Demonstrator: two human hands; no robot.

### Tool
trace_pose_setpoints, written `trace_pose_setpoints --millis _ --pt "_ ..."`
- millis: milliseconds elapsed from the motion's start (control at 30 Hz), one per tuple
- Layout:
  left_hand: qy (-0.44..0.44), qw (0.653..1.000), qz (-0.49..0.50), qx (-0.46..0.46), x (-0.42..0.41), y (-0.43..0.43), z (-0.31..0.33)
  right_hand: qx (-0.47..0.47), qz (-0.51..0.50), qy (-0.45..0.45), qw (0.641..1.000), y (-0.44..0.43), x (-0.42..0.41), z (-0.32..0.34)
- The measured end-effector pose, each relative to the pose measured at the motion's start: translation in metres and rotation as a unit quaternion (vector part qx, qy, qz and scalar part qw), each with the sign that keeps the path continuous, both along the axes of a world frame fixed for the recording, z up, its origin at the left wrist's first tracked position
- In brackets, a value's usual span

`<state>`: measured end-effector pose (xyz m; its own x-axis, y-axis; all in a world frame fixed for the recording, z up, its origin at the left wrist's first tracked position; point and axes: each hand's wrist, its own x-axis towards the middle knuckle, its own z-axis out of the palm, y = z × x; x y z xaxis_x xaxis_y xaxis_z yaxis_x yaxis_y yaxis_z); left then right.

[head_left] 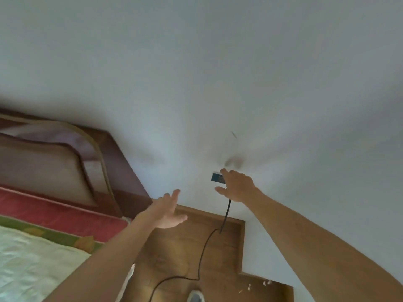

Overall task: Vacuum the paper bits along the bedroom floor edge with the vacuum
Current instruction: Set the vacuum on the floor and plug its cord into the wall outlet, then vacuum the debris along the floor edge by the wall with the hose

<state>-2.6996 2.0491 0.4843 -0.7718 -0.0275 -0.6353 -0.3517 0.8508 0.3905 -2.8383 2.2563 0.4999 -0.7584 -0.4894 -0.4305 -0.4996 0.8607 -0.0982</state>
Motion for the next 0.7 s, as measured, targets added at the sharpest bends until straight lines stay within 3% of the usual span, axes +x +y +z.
trace_pose_setpoints --millis 367,700 --pt "0.120 0.976 0.024 -0.181 0.049 -0.097 0.150 -0.044 0.090 0.053 0.994 -0.076 0.045 0.151" --pt "0.159 0.942 0.120 -0.269 0.219 -0.178 0.247 -0.102 0.187 0.122 0.969 -0.177 0.172 0.270"
